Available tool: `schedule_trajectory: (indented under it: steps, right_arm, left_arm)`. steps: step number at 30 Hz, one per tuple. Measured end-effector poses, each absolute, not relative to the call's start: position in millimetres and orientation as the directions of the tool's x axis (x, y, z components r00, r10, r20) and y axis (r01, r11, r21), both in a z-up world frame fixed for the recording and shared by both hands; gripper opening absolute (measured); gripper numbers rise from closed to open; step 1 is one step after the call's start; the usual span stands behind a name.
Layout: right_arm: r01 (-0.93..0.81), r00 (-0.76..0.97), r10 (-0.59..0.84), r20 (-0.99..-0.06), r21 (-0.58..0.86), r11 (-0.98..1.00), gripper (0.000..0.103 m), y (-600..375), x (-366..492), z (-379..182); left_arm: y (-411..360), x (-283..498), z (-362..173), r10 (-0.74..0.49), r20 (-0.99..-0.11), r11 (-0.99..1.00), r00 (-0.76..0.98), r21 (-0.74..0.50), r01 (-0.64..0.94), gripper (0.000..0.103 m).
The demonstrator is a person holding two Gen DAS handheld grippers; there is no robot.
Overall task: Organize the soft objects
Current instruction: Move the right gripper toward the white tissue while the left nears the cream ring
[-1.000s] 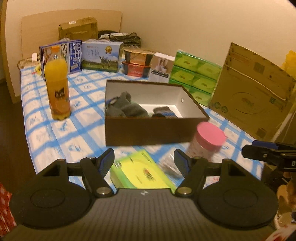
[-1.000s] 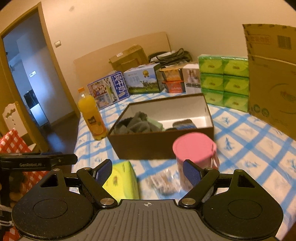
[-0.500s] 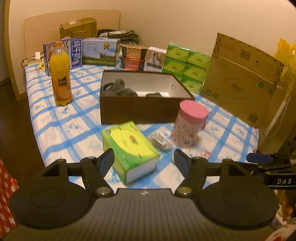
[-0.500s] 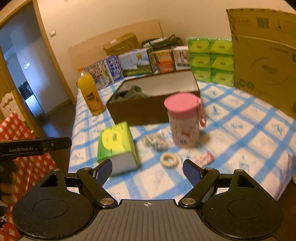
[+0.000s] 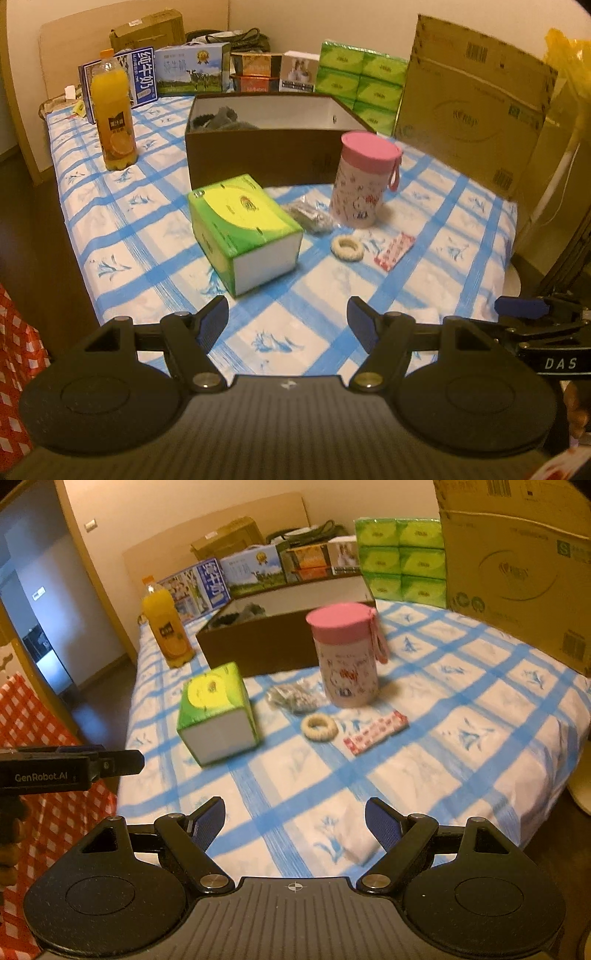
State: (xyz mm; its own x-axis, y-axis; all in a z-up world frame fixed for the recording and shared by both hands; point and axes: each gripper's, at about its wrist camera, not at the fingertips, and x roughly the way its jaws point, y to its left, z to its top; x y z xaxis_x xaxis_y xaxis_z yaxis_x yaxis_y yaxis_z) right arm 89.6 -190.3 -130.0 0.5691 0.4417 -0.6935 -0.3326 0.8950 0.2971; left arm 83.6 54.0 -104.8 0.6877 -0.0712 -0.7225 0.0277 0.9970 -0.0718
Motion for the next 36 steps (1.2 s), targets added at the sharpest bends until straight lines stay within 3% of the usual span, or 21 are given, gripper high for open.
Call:
schedule_trajectory:
  steps: [12, 23, 36]
  right_arm:
    - [-0.268, 0.535, 0.402, -0.743, 0.301, 0.915, 0.083, -197.9, 94.4, -162.4]
    - [-0.159, 0.552, 0.333, -0.765, 0.296, 0.942, 0.061, -218.7, 125.1, -179.7]
    - [-0.161, 0.480, 0.325, -0.815, 0.283, 0.946, 0.053, -204.2, 141.8, -216.7]
  left_arm:
    - [32.8, 89.4, -132.4, -0.072, -0.771, 0.997, 0.632, -0.048, 0.055, 0.068]
    - [31.3, 104.2, -149.0, -0.059, -0.800, 0.998, 0.597, -0.041, 0.044, 0.068]
    - [24.1, 121.4, -169.6, -0.064, -0.830, 0.997, 0.554, -0.037, 0.061, 0.067]
